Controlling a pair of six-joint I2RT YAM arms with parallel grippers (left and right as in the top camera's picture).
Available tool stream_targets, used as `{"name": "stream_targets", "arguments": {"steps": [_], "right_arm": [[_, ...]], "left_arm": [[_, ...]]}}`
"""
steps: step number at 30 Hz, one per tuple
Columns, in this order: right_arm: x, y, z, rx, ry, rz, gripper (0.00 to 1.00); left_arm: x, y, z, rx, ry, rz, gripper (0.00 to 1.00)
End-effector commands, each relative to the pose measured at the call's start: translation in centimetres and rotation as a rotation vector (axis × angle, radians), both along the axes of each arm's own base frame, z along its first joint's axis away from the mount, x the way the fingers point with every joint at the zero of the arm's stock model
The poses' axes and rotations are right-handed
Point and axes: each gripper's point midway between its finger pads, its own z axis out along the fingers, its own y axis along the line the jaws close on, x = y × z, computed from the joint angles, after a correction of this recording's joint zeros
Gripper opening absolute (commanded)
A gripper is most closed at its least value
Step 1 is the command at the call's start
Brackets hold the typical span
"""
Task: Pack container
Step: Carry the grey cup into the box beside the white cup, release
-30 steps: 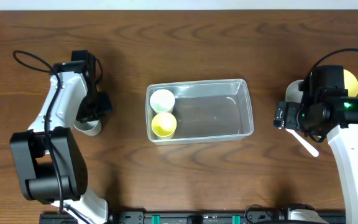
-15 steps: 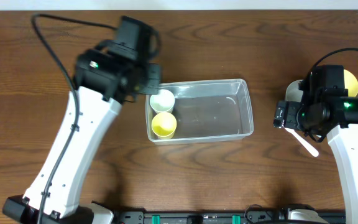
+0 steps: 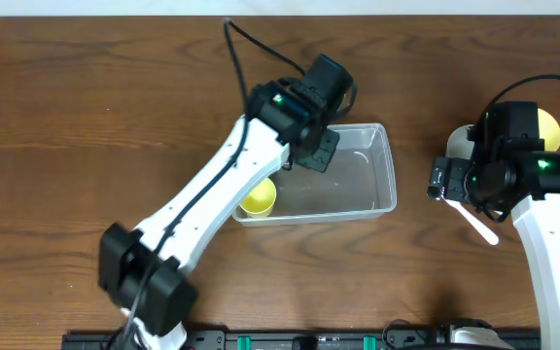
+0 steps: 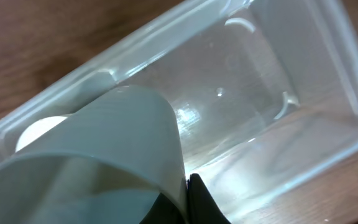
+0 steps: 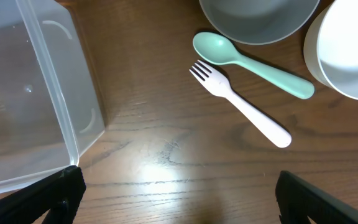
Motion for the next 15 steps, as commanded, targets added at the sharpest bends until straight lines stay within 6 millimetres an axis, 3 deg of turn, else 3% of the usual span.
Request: {"name": "stream_targets", "arguments": {"steps": [1, 10, 15], "right_arm": [[0.3, -0.4, 0.4, -0.012, -0.014, -0.007, 0.99], [0.3, -0.4, 0.4, -0.012, -0.012, -0.007, 0.99], [0.3, -0.4, 0.4, -0.012, -0.012, -0.007, 0.99]], "left_arm": [[0.6, -0.7, -1.5, 0.019, 0.025, -0.045, 0.06], [1.8, 0.5, -8.0, 0.116, 0.150, -0.020, 0.06], [2.6, 1.3, -9.1, 0.129, 0.161, -0.002, 0.08]]}}
